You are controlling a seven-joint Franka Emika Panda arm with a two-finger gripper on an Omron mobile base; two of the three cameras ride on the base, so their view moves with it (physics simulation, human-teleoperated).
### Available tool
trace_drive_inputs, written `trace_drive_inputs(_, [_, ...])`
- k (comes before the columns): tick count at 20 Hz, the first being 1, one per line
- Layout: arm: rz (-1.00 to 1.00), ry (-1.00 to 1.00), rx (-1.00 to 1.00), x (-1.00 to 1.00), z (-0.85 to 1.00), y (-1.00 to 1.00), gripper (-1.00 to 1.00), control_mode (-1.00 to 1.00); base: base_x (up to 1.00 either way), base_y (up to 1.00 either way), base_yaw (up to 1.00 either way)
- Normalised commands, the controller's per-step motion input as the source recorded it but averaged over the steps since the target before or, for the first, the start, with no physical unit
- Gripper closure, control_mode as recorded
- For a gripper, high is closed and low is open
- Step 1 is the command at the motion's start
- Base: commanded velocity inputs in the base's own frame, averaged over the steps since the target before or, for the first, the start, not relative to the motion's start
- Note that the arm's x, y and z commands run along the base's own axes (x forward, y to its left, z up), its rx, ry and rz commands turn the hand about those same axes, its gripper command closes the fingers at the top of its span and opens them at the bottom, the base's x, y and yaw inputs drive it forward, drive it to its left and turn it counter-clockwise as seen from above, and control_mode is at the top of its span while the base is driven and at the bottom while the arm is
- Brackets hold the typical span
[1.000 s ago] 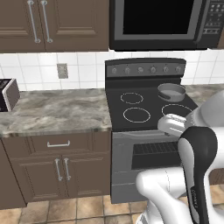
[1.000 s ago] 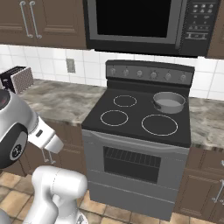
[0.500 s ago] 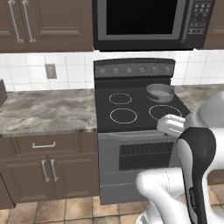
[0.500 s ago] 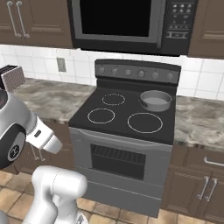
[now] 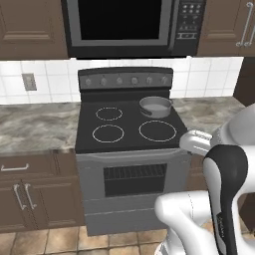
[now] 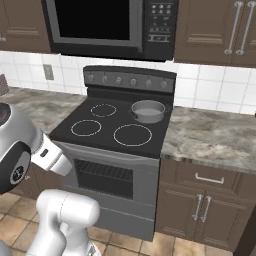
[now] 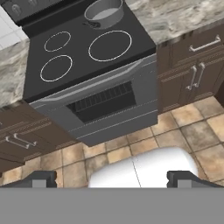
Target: Move the pot and pan from the stove into the sink.
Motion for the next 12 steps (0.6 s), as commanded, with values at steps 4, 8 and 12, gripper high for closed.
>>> trace_drive_inputs(4, [0.0, 0.0, 0.0, 0.0, 0.0, 0.0, -1.0, 1.0, 0.04, -0.54, 0.0])
trace_drive_inputs(8, [0.0, 0.0, 0.0, 0.0, 0.0, 0.0, -1.0, 1.0, 0.0, -0.15, -0.03])
trace_drive_inputs(12, [0.0, 0.0, 0.0, 0.0, 0.0, 0.0, -1.0, 1.0, 0.03, -0.12, -0.02])
